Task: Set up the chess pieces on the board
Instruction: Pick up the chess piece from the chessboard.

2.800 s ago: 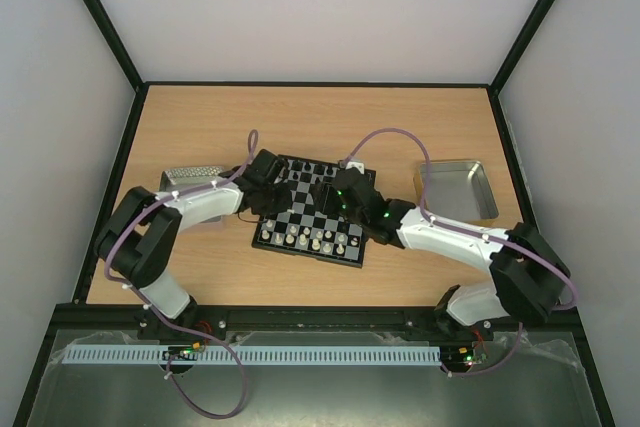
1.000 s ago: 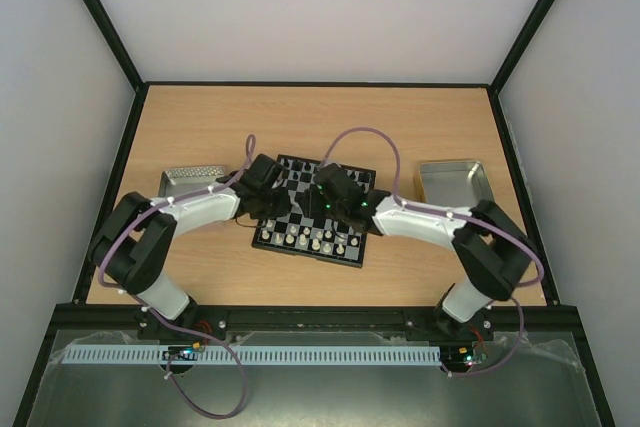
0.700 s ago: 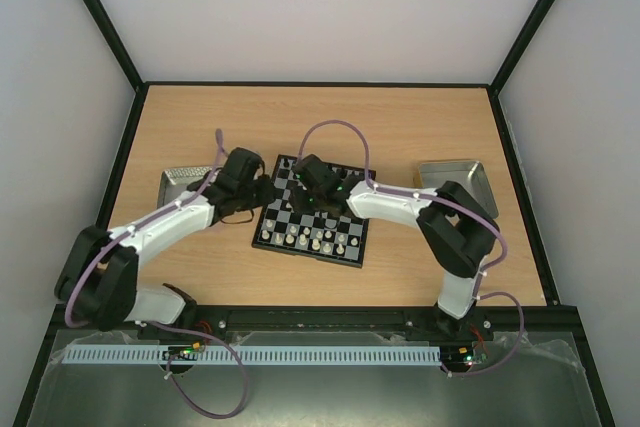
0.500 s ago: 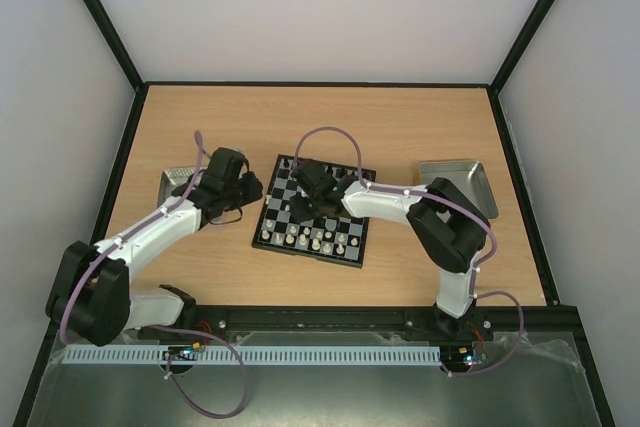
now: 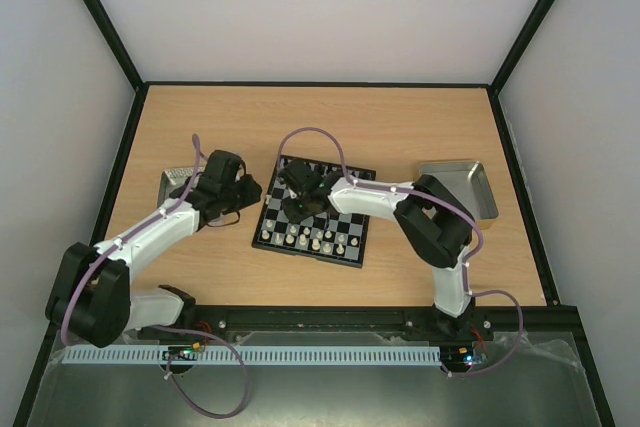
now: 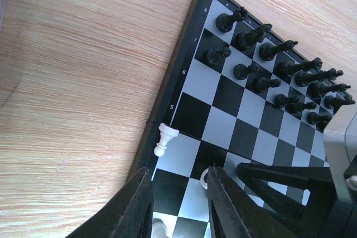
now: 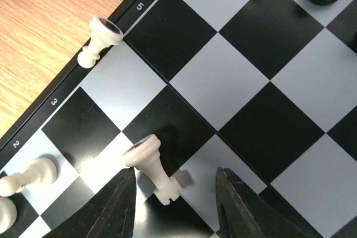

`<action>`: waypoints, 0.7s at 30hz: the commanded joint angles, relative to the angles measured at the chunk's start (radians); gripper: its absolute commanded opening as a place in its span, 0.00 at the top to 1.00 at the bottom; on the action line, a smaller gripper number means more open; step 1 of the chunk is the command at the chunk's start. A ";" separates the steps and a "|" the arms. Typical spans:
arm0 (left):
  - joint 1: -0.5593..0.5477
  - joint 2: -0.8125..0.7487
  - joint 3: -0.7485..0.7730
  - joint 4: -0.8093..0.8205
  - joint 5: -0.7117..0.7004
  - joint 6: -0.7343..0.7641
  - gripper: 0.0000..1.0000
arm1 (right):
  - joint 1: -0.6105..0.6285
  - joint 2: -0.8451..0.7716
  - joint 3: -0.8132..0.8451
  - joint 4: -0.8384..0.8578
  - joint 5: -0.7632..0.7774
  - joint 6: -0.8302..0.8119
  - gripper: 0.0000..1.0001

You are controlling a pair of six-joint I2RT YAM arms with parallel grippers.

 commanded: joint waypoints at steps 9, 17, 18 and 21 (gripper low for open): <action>0.024 -0.042 -0.016 0.001 0.010 0.000 0.68 | 0.047 0.078 0.076 -0.110 0.095 -0.113 0.87; 0.025 -0.041 -0.040 0.058 0.094 -0.016 0.62 | 0.045 -0.012 0.038 -0.072 0.106 -0.092 0.95; 0.025 -0.038 -0.048 0.072 0.116 -0.023 0.60 | 0.042 -0.043 0.028 -0.063 0.103 -0.087 0.95; 0.025 -0.019 -0.053 0.133 0.220 -0.048 0.53 | 0.029 -0.119 -0.027 -0.018 0.059 -0.106 0.95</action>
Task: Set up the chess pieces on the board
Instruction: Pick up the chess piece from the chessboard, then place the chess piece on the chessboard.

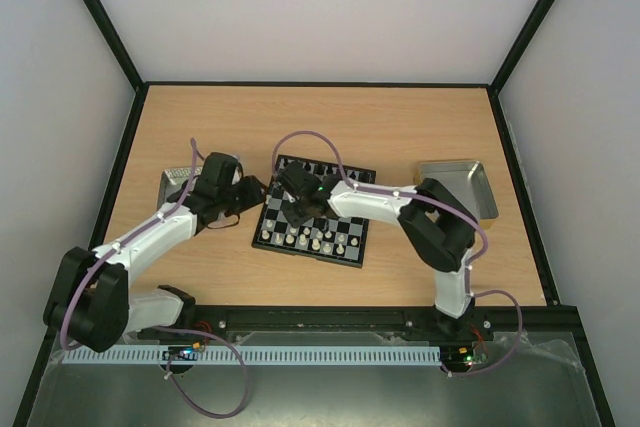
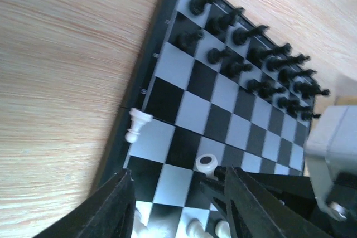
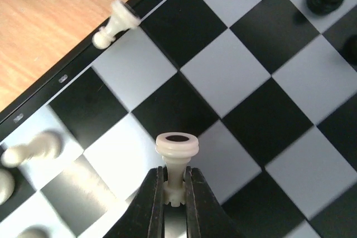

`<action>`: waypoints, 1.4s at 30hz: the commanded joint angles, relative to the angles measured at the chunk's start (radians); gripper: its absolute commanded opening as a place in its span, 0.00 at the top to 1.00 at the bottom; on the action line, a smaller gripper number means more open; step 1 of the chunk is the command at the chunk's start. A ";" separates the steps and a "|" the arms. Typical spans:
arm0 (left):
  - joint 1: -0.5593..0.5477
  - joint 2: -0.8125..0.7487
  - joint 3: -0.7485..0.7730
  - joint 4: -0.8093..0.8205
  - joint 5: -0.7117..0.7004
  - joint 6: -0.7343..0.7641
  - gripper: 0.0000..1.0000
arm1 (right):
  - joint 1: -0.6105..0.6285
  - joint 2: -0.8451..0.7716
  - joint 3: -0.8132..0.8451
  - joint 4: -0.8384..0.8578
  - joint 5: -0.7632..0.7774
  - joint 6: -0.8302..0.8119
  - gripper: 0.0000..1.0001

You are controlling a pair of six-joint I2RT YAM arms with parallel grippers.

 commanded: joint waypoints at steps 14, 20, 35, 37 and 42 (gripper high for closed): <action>0.015 0.001 -0.086 0.369 0.578 -0.235 0.38 | -0.012 -0.418 -0.263 0.270 -0.099 -0.083 0.95; 0.014 -0.012 -0.133 0.502 0.631 -0.372 0.56 | -0.012 -0.462 -0.278 0.314 -0.103 -0.033 0.95; 0.015 0.022 -0.131 0.511 0.601 -0.377 0.67 | -0.012 -0.473 -0.295 0.303 -0.181 -0.049 0.94; 0.015 0.023 -0.129 0.506 0.595 -0.373 0.71 | -0.013 -0.471 -0.291 0.296 -0.189 -0.054 0.94; 0.014 0.030 -0.128 0.500 0.597 -0.363 0.87 | -0.012 -0.466 -0.282 0.282 -0.185 -0.046 0.93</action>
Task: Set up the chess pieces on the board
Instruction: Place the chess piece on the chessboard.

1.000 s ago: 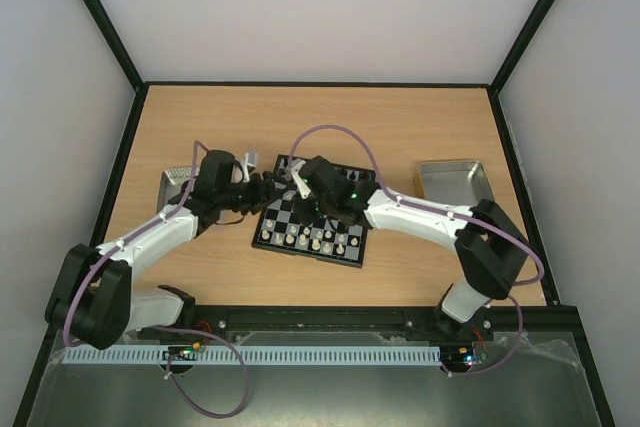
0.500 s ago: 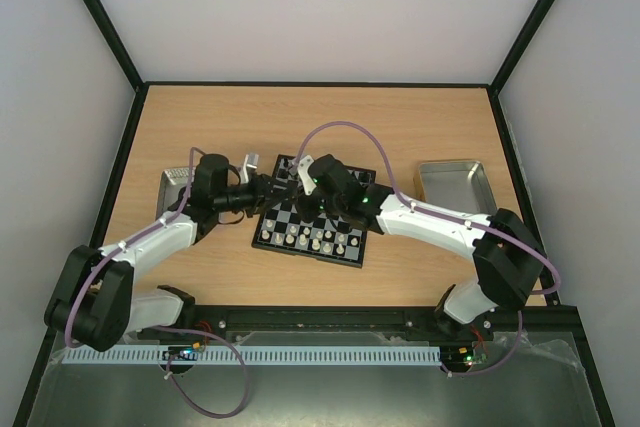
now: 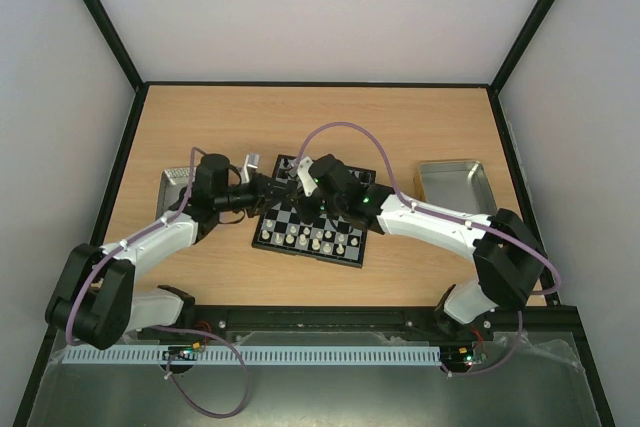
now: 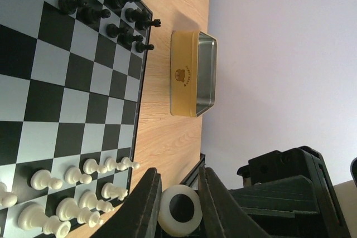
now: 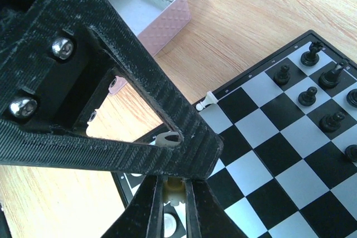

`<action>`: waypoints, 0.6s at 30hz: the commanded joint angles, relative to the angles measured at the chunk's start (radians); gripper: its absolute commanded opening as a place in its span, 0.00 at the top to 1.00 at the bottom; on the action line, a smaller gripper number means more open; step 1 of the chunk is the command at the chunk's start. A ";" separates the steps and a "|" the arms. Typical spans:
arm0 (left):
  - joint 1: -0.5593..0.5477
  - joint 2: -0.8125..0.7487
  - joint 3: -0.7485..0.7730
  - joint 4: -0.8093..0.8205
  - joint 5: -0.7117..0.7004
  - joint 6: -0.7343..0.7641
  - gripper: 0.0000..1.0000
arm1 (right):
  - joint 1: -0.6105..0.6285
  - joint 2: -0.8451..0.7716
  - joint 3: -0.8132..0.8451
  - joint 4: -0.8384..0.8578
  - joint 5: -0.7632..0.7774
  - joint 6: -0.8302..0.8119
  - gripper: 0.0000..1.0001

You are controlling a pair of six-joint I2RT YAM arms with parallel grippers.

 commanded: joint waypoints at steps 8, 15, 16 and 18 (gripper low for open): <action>-0.012 -0.029 -0.008 0.025 0.018 -0.109 0.88 | 0.001 -0.082 -0.017 0.070 0.002 0.197 0.62; -0.048 -0.085 -0.026 0.184 -0.010 -0.476 0.88 | 0.001 -0.260 -0.206 0.368 0.055 0.563 0.44; -0.054 -0.090 -0.024 0.213 -0.018 -0.528 0.88 | 0.001 -0.279 -0.224 0.398 0.069 0.608 0.43; -0.068 -0.097 -0.020 0.273 -0.030 -0.629 0.88 | -0.002 -0.305 -0.235 0.424 0.109 0.705 0.42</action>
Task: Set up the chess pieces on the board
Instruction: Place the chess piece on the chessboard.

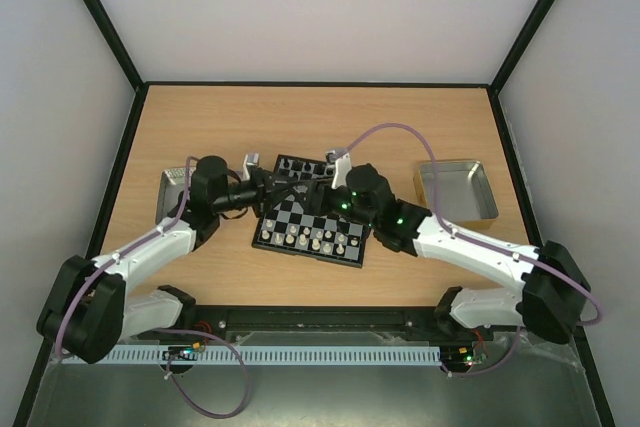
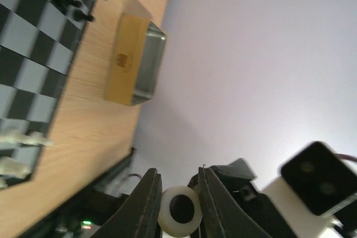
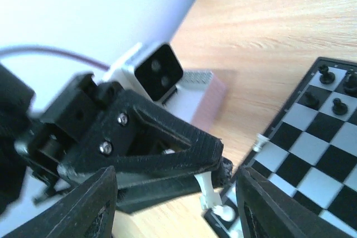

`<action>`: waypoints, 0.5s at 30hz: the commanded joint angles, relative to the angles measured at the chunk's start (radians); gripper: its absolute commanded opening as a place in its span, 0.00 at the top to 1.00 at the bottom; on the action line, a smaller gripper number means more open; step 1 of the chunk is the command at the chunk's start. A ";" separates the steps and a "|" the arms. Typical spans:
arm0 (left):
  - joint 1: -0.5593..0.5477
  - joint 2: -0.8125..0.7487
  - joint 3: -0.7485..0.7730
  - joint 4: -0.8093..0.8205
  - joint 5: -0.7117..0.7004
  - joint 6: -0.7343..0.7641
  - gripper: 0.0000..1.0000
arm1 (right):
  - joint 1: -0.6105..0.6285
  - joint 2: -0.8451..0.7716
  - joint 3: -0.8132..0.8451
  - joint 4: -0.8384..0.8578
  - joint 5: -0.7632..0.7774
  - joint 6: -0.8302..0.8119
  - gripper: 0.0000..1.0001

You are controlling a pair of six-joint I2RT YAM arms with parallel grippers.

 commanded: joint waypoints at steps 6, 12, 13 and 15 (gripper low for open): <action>-0.041 -0.058 -0.002 0.272 -0.072 -0.477 0.88 | -0.013 -0.109 -0.061 0.222 0.122 0.421 0.44; -0.042 -0.087 -0.012 0.290 -0.125 -0.548 0.88 | -0.015 -0.115 -0.067 0.228 0.069 0.453 0.54; -0.043 -0.090 -0.016 0.292 -0.132 -0.554 0.88 | -0.016 -0.113 -0.068 0.230 0.058 0.451 0.55; -0.043 -0.096 -0.021 0.291 -0.143 -0.561 0.88 | -0.016 -0.106 -0.063 0.228 0.034 0.437 0.57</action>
